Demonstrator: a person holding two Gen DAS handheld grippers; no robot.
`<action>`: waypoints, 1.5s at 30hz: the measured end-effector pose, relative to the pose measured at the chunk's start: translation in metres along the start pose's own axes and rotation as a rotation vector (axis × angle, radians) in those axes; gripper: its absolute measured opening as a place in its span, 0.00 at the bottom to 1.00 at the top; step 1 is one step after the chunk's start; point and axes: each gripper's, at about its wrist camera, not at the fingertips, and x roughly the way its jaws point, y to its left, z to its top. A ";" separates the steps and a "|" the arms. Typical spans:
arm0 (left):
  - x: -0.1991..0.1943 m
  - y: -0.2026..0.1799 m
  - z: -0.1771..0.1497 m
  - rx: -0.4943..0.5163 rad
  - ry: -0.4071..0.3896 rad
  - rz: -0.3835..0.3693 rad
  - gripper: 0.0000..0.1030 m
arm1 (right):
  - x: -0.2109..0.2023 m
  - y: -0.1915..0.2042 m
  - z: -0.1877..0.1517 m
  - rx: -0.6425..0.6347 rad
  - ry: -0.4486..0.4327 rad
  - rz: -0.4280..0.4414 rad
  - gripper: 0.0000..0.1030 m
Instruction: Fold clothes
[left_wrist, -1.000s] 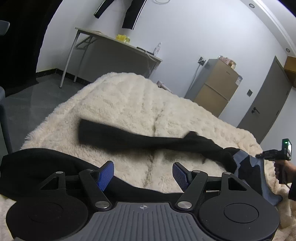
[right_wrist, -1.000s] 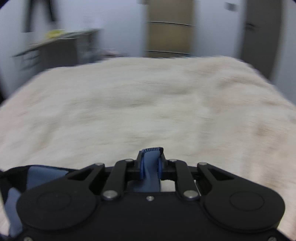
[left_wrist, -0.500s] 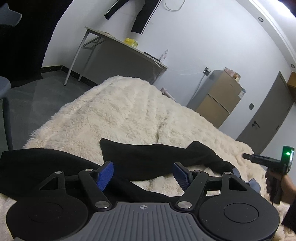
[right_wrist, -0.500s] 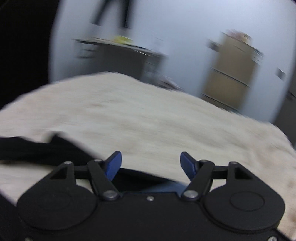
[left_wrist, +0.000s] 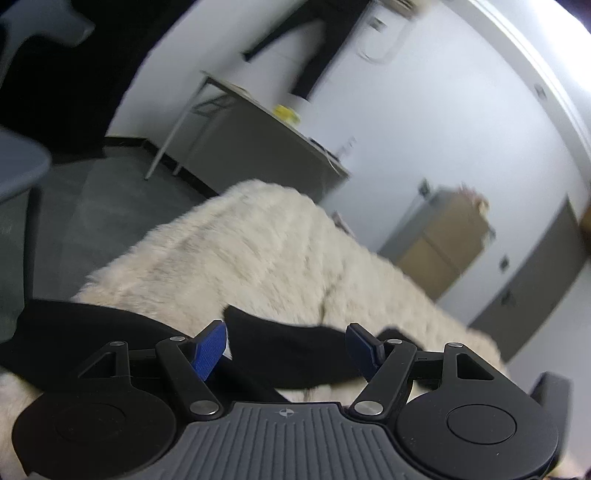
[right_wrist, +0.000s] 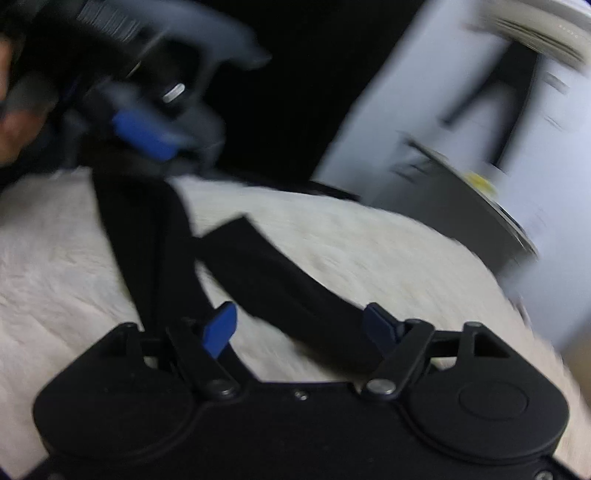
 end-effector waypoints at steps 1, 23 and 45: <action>-0.002 0.004 0.003 -0.021 -0.014 0.003 0.64 | 0.015 0.008 0.009 -0.073 0.025 0.035 0.67; -0.025 0.027 0.019 -0.182 -0.099 -0.046 0.64 | -0.017 -0.105 0.129 0.072 -0.191 0.188 0.03; -0.012 0.020 0.017 -0.135 -0.054 -0.024 0.67 | 0.045 -0.122 0.082 0.303 0.020 -0.022 0.68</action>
